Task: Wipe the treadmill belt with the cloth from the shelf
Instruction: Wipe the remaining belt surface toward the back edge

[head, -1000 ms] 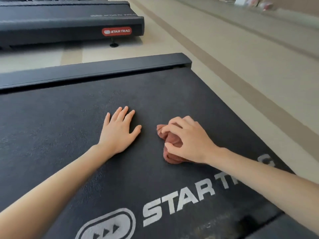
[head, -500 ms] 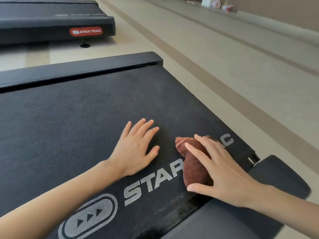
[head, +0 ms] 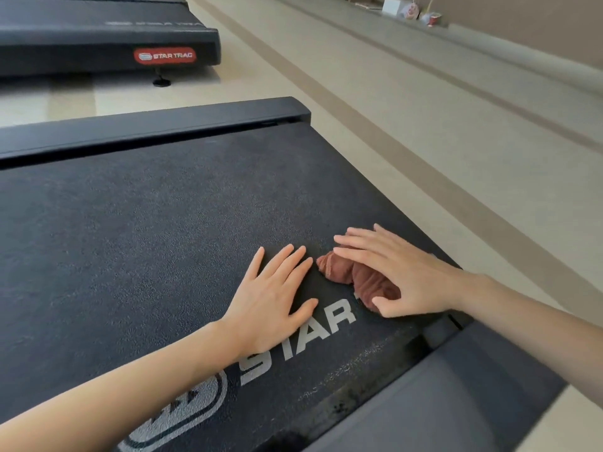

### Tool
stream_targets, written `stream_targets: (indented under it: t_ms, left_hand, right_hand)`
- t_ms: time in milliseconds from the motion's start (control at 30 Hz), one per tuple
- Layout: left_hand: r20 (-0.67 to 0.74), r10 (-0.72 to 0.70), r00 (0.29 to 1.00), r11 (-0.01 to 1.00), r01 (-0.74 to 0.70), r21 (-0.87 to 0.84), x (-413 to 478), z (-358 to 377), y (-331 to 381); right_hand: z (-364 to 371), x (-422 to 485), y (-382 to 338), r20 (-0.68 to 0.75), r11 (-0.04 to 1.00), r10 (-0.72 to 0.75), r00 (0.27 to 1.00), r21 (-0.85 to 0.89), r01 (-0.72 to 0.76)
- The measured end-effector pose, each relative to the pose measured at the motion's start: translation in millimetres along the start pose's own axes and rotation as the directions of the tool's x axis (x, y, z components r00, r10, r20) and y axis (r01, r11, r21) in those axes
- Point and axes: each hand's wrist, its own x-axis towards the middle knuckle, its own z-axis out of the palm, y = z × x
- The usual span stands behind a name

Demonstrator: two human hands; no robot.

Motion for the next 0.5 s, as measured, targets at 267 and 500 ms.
stream_targets:
  t_ms: [267,500]
  left_hand:
    - [-0.024,-0.020,1.000,1.000,0.020,-0.011,-6.9,-0.7,-5.6]
    - [-0.083,0.012,0.996,0.999,-0.008,0.047,-6.1,8.8,-7.8]
  right_hand:
    - [44.4,2.3,-27.8,-0.337,0.926,0.379,0.862,0.150,-0.348]
    - [42.1,23.7,-5.0,-0.411,0.952,0.305,0.859,0.106,-0.288]
